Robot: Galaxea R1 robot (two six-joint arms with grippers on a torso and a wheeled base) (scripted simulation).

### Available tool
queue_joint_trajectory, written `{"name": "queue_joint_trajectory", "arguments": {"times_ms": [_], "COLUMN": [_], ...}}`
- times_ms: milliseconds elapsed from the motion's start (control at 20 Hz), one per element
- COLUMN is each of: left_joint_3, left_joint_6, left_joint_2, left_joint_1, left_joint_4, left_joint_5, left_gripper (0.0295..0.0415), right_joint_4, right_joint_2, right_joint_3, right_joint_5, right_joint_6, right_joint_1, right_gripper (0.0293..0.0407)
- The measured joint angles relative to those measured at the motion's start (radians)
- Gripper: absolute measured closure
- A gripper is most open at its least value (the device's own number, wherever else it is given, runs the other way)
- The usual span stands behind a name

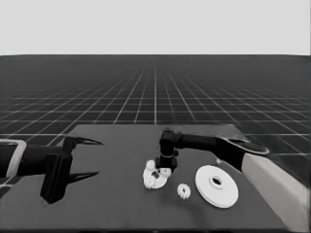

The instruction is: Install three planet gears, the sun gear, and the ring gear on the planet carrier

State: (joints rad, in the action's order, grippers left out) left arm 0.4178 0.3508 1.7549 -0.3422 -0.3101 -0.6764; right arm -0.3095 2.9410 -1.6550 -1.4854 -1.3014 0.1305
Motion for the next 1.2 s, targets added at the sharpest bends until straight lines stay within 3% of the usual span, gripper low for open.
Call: {"name": "queue_joint_trajectory", "arguments": {"times_ms": [300,400,450,800,950,1200], "left_joint_3": [0.000,0.000,0.000,0.000,0.000,0.000], "left_joint_6": [0.000,0.000,0.000,0.000,0.000,0.000], "left_joint_2": [0.000,0.000,0.000,0.000,0.000,0.000], "left_joint_1": [0.000,0.000,0.000,0.000,0.000,0.000], "left_joint_4": [0.000,0.000,0.000,0.000,0.000,0.000], "left_joint_5": [0.000,0.000,0.000,0.000,0.000,0.000], "left_gripper": [0.0326,0.0326,0.0326,0.0326,0.0326,0.0326], "right_joint_4": [-0.015,-0.016,-0.016,-0.016,0.096,0.127], "right_joint_2": [0.005,0.005,0.005,0.005,-0.021,-0.023], "right_joint_3": [-0.016,-0.016,-0.016,-0.017,0.076,0.085], "right_joint_5": [0.009,0.009,0.009,0.009,-0.039,-0.046], "right_joint_6": [0.009,0.009,0.009,0.009,-0.046,-0.051], "right_joint_1": [0.015,0.016,0.016,0.016,-0.106,-0.137], "right_gripper": [0.0388,0.0328,0.0319,0.0315,0.0315,0.0315]}}
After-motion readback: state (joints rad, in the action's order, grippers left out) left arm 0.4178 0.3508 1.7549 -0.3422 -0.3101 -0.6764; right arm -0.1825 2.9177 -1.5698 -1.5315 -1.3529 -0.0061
